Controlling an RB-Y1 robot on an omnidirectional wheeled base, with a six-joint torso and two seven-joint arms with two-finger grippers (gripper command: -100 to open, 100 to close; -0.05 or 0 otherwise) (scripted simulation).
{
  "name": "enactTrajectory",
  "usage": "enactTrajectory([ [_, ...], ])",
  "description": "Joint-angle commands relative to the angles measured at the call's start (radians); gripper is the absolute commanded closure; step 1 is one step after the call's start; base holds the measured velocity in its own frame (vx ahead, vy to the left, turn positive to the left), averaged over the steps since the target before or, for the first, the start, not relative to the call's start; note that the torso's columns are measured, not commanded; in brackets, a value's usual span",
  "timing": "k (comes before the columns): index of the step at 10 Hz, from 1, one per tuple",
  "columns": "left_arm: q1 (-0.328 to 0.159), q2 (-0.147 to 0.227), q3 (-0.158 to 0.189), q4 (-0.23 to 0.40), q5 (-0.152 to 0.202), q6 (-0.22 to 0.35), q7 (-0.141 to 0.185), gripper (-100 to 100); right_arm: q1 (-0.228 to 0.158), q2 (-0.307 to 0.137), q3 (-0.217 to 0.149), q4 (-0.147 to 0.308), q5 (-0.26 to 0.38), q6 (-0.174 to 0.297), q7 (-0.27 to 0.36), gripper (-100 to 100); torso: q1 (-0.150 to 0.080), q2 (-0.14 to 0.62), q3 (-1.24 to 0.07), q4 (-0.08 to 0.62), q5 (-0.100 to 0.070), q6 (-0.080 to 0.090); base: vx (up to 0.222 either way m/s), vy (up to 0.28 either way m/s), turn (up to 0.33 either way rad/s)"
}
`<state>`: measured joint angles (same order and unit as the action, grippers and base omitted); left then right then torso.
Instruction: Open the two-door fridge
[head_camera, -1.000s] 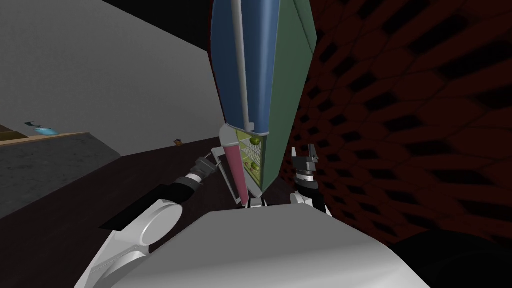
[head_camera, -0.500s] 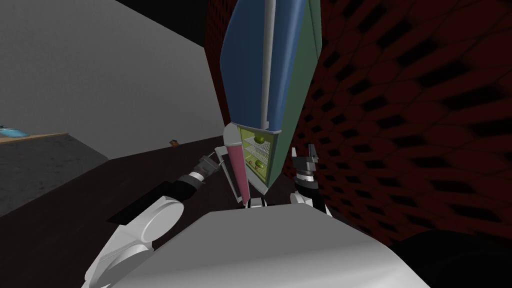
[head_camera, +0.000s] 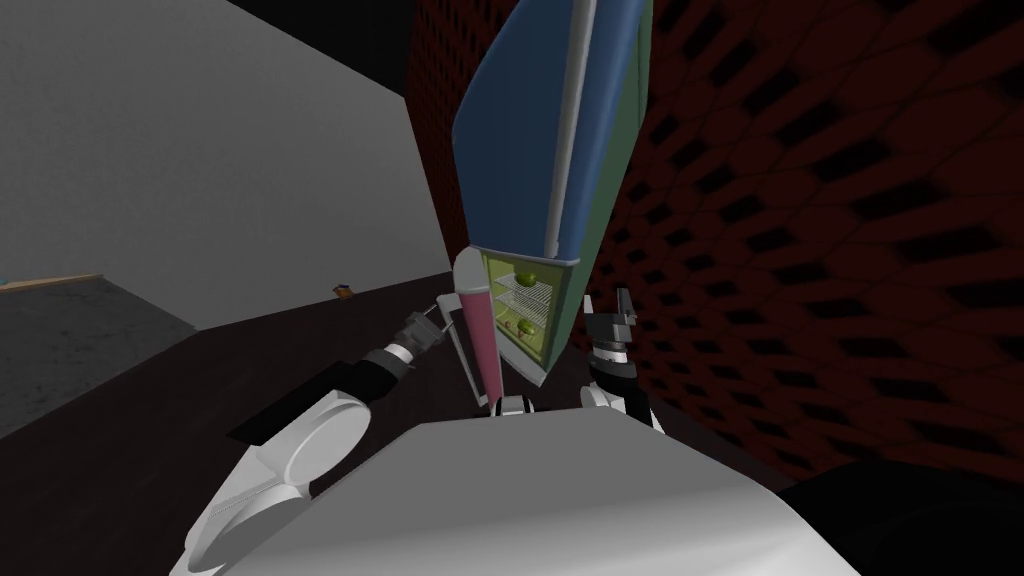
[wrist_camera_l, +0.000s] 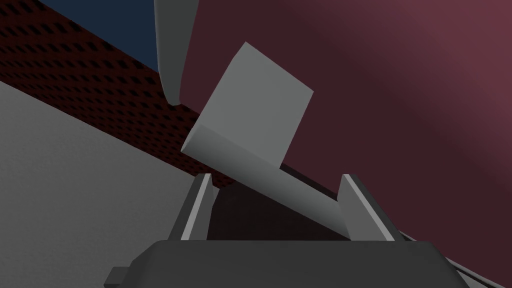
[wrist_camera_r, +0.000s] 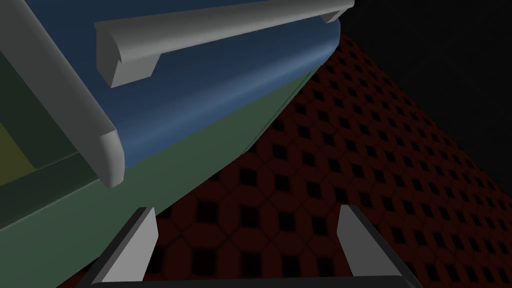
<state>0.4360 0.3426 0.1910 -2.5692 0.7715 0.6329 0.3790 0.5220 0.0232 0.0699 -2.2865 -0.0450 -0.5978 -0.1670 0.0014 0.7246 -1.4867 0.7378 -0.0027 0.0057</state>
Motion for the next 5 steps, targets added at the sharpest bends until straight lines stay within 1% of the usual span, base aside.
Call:
enactTrajectory([
  [1, -0.020, 0.016, -0.016, 0.003, 0.015, -0.017, -0.014, 100, 0.000, 0.000, 0.000, 0.000, 0.000, 0.000, 0.000, 0, -0.005, 0.001, 0.002, -0.001, 0.000, -0.003, -0.043, 0.289, -0.094],
  [2, -0.020, 0.016, -0.016, 0.003, 0.015, -0.017, -0.014, 100, 0.000, 0.000, 0.000, 0.000, 0.000, 0.000, 0.000, 0, -0.006, 0.002, 0.002, -0.001, 0.000, 0.000, -0.033, 0.254, -0.048],
  [3, -0.025, 0.025, -0.029, 0.003, 0.025, -0.018, -0.019, 100, 0.000, 0.000, 0.000, 0.000, 0.000, 0.000, 0.000, 0, -0.008, 0.003, 0.003, -0.001, -0.001, -0.002, -0.035, 0.284, -0.099],
  [4, -0.025, 0.025, -0.029, 0.003, 0.025, -0.018, -0.019, 100, 0.000, 0.000, 0.000, 0.000, 0.000, 0.000, 0.000, 0, -0.009, 0.005, 0.005, -0.001, -0.001, 0.002, -0.024, 0.229, -0.053],
  [5, -0.030, 0.034, -0.042, 0.004, 0.035, -0.020, -0.025, 100, 0.000, 0.000, 0.000, 0.000, 0.000, 0.000, 0.000, 0, -0.013, 0.006, 0.006, -0.001, -0.002, 0.000, -0.029, 0.234, -0.126],
])
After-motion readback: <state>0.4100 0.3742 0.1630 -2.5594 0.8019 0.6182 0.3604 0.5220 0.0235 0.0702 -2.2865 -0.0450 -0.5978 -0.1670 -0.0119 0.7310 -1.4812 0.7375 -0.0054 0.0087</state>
